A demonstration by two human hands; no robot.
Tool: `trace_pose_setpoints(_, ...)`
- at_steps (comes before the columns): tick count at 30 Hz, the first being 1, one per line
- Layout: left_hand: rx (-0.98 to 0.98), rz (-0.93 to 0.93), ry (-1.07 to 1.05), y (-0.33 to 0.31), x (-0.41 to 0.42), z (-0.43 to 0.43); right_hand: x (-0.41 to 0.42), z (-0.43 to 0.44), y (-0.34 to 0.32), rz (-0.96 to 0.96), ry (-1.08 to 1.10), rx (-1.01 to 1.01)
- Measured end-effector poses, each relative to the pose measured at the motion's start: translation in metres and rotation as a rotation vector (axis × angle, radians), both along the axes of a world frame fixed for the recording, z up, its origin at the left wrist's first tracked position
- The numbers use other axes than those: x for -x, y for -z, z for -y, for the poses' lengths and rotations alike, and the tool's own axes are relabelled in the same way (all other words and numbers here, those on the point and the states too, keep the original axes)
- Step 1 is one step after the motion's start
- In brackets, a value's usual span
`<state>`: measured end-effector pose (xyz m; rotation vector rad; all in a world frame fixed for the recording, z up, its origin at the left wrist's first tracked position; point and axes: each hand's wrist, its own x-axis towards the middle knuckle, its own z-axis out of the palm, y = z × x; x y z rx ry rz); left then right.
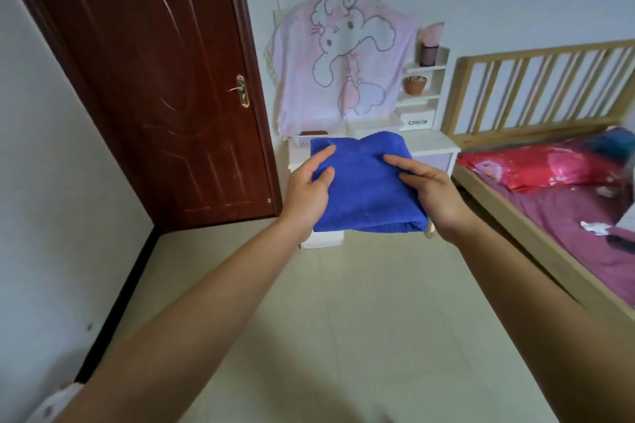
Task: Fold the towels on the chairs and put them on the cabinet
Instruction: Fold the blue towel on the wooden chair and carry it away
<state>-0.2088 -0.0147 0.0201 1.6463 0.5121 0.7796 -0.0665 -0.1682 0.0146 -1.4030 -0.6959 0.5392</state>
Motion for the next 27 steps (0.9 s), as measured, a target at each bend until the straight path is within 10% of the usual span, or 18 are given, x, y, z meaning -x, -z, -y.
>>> trace_pose_setpoints(27, 0.09, -0.096, -0.148, -0.001, -0.449, -0.407, -0.462, -0.429, -0.01, 0.122, -0.065, 0.168)
